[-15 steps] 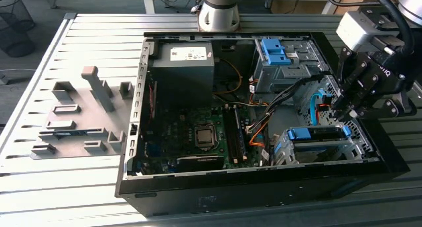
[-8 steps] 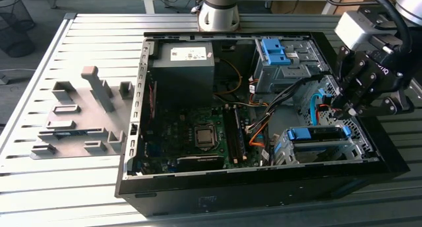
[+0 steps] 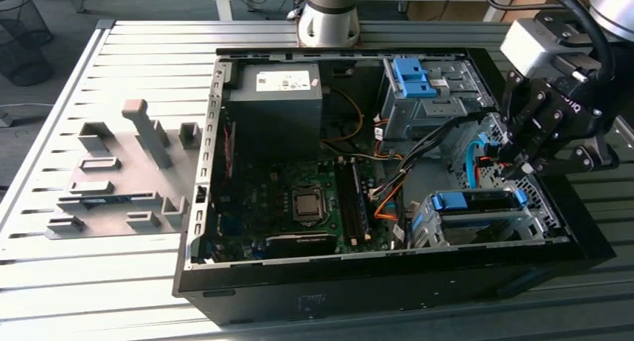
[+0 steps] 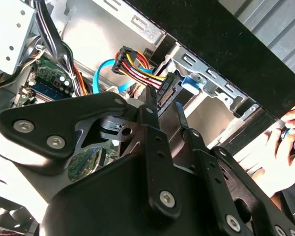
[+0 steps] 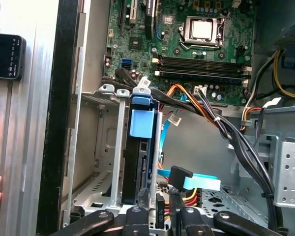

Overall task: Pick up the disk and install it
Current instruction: 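Insert the first disk wire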

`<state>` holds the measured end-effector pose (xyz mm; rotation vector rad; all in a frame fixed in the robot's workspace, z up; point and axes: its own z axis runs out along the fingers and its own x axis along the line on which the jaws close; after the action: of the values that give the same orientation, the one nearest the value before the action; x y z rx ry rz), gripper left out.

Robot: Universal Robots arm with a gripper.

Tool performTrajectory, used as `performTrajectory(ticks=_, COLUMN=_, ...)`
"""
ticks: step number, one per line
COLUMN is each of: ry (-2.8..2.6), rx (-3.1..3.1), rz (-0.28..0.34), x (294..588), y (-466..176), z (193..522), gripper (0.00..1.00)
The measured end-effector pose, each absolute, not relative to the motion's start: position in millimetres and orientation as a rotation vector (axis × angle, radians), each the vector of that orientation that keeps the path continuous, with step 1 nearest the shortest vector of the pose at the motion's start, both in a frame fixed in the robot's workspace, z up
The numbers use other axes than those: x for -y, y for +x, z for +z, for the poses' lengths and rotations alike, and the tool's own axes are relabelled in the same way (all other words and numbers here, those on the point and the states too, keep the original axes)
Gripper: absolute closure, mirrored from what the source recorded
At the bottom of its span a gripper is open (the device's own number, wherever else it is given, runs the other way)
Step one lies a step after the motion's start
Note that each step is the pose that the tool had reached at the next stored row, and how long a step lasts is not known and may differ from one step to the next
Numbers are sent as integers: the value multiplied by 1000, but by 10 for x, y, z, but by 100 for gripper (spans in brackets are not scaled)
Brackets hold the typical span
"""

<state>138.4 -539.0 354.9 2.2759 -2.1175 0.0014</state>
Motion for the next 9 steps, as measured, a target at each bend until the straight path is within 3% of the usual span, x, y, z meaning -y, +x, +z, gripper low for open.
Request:
performTrajectory(ticks=8, ry=2275, rx=2117, rz=2, x=5391, y=1384, z=3496, gripper=71)
performTrajectory(ticks=9, ry=2276, rx=2117, rz=2, x=5391, y=1384, z=3495, gripper=78)
